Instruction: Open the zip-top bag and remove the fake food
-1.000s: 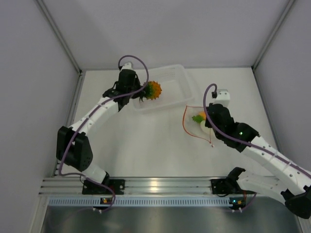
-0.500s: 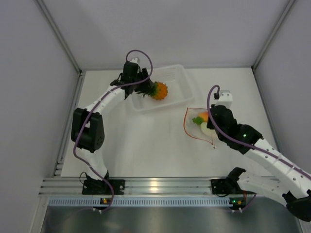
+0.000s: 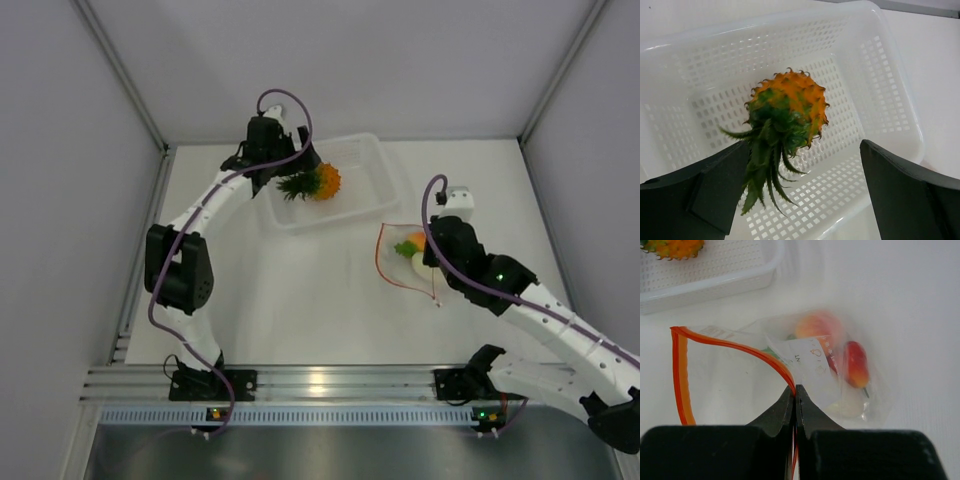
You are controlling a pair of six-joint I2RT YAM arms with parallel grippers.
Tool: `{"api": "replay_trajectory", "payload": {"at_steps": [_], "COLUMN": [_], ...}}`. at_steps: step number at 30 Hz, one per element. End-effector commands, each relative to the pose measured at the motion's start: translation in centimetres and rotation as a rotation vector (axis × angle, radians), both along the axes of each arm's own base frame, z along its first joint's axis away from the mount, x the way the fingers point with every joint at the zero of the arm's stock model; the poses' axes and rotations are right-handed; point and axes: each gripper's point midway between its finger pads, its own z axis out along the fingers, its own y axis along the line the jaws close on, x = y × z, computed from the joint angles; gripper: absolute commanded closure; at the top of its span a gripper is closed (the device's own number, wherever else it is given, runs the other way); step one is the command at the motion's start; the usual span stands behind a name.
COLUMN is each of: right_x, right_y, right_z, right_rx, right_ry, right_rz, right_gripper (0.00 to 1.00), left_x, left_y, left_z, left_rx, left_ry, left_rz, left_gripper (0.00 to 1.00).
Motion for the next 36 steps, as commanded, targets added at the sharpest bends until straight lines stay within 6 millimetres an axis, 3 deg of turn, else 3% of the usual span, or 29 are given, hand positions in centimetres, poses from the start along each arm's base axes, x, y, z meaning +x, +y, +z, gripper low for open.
{"api": "replay_trajectory", "payload": {"at_steps": [1, 5, 12, 15, 23, 24, 27, 29, 30, 32, 34, 36], "right_x": [0.6, 0.6, 0.8, 0.8, 1.0, 1.0, 1.0, 1.0, 1.0, 1.0, 1.1, 1.2], "right_y": [0.3, 0.5, 1.1, 1.3, 1.8, 1.9, 2.1, 2.5, 2.8, 3.3, 3.5, 3.9], "right_z": [1.3, 1.3, 1.8, 2.0, 3.0, 3.0, 3.5, 3.8, 4.0, 4.6, 4.9, 5.1], "right_rx": [0.026, 0.023, 0.041, 0.060, 0.136, 0.152, 0.200, 0.238, 0.269, 0.315, 0.348, 0.379], "right_ry": [-0.021, -0.017, -0.017, -0.022, -0.058, -0.060, -0.076, -0.089, -0.092, -0.117, -0.128, -0.133], "right_rz": [0.004, 0.011, 0.024, 0.026, 0.015, 0.010, 0.003, 0.009, 0.010, 0.022, 0.022, 0.021], "right_gripper": [1.00, 1.00, 1.00, 1.00, 1.00, 1.00, 1.00, 1.00, 1.00, 1.00, 1.00, 1.00], "left_x": [-0.4, -1.7, -5.9, -8.3, -17.0, -18.5, -20.8, -21.5, -22.0, -23.7, -24.7, -25.6], "left_y": [0.4, 1.1, -1.3, -2.9, -10.0, -11.6, -13.8, -14.2, -14.6, -15.6, -16.4, -16.9], "left_z": [7.9, 11.3, 14.6, 15.3, 16.5, 16.5, 16.7, 17.1, 17.0, 17.1, 16.7, 16.8], "left_rx": [-0.018, -0.022, -0.125, -0.131, -0.249, -0.276, -0.307, -0.333, -0.346, -0.386, -0.448, -0.512], "left_ry": [-0.172, -0.238, -0.257, -0.269, -0.237, -0.225, -0.207, -0.212, -0.209, -0.204, -0.176, -0.148], "left_rz": [-0.018, -0.012, -0.154, -0.183, -0.274, -0.305, -0.321, -0.295, -0.296, -0.324, -0.344, -0.376], "left_gripper": [0.02, 0.02, 0.02, 0.02, 0.05, 0.09, 0.23, 0.31, 0.42, 0.48, 0.66, 0.76]}}
